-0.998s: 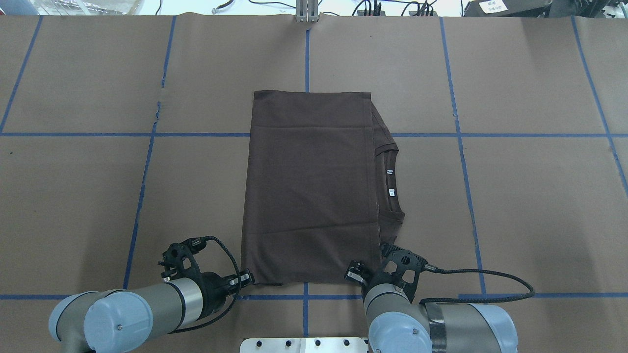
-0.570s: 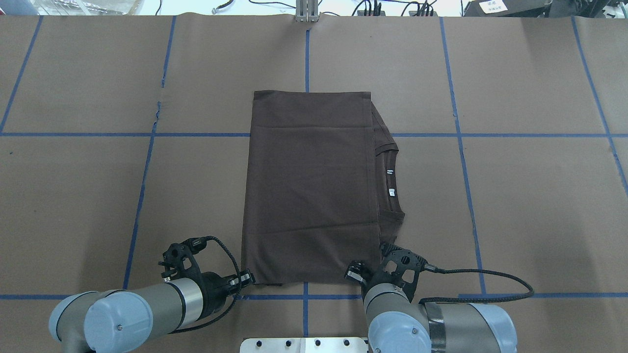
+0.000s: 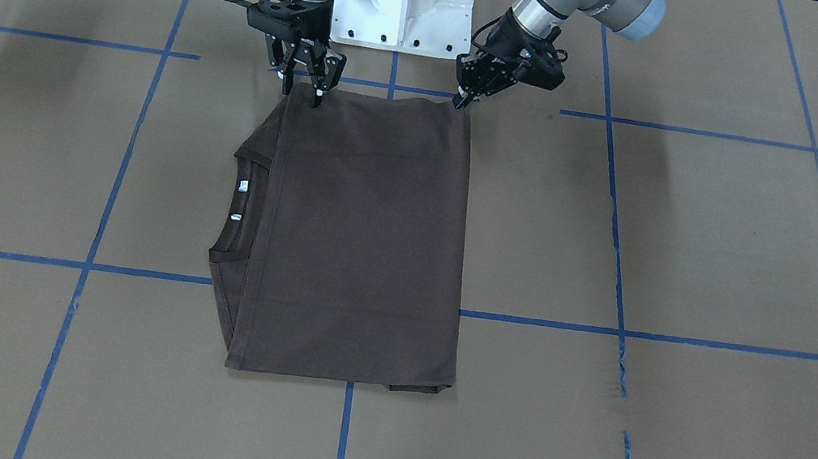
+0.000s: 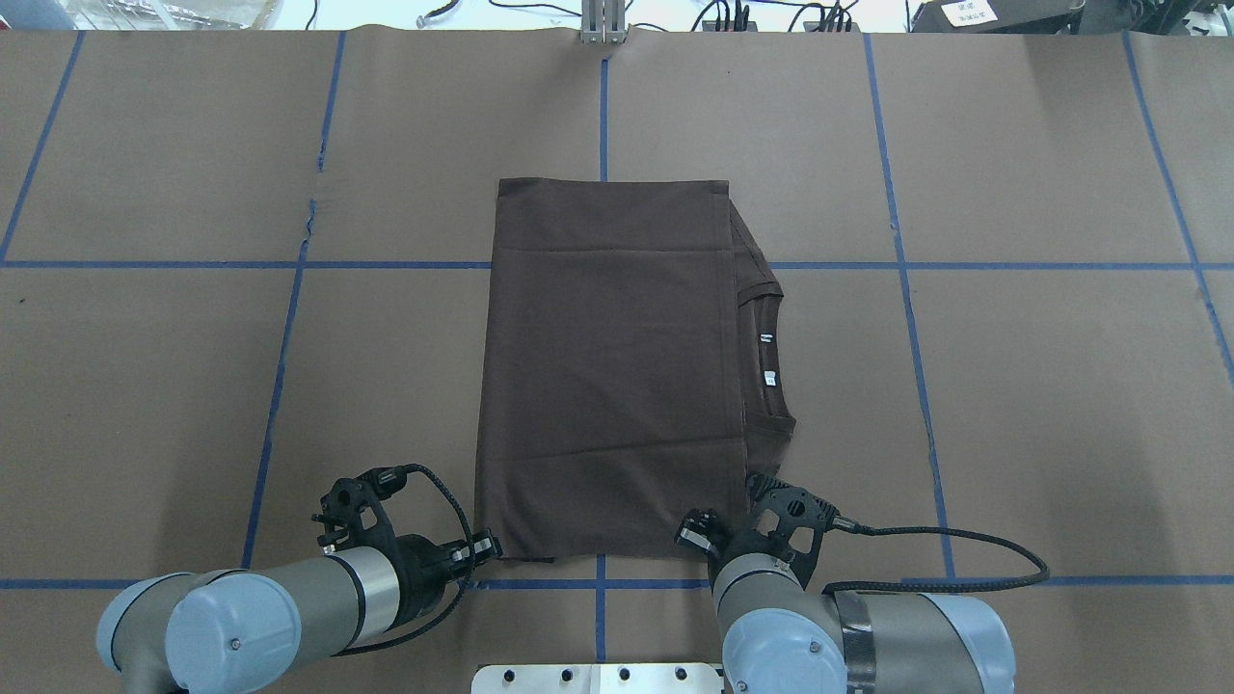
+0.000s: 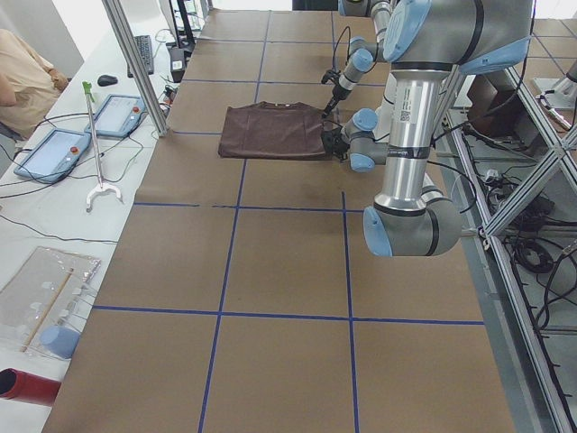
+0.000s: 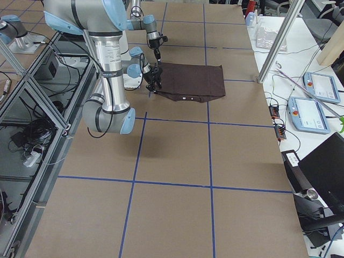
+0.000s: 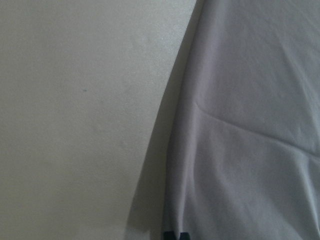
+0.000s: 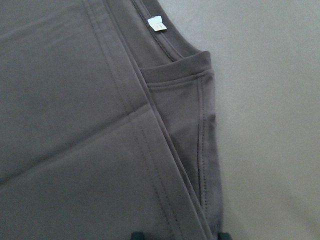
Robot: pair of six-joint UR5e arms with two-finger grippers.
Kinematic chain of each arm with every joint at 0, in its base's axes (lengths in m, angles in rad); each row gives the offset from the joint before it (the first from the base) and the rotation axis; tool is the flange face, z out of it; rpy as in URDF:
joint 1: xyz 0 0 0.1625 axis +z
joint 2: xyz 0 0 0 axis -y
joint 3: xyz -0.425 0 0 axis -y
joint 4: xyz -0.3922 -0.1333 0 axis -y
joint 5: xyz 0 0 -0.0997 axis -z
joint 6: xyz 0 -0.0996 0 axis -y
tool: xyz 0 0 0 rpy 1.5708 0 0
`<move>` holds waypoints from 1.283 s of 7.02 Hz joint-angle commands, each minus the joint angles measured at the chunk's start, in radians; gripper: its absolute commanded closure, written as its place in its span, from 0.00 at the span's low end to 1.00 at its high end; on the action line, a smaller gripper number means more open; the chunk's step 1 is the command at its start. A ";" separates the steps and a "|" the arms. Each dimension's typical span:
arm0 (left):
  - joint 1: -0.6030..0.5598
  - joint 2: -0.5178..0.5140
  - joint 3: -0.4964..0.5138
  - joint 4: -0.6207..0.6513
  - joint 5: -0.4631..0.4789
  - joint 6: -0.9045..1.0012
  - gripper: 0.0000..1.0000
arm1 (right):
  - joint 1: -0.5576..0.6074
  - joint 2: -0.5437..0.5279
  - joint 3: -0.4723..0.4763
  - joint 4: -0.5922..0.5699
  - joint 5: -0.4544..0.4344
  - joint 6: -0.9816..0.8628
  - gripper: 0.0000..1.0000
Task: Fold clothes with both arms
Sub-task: 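Grasp the near edge corners of the shirt with both grippers, then lift the near edge with both grippers and fold it away from the robot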
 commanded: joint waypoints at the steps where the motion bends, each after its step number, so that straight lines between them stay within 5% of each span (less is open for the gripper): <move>1: 0.000 0.000 0.000 0.000 -0.001 0.002 1.00 | 0.013 0.002 0.006 -0.006 0.002 -0.007 1.00; 5: -0.006 0.010 -0.088 0.027 -0.044 0.011 1.00 | 0.028 0.003 0.050 -0.009 0.011 -0.010 1.00; 6: -0.008 0.010 -0.204 0.151 -0.068 0.011 1.00 | 0.038 -0.012 0.128 -0.015 0.012 -0.013 1.00; 9: -0.003 -0.005 -0.553 0.531 -0.145 0.011 1.00 | 0.004 -0.003 0.447 -0.304 0.046 -0.010 1.00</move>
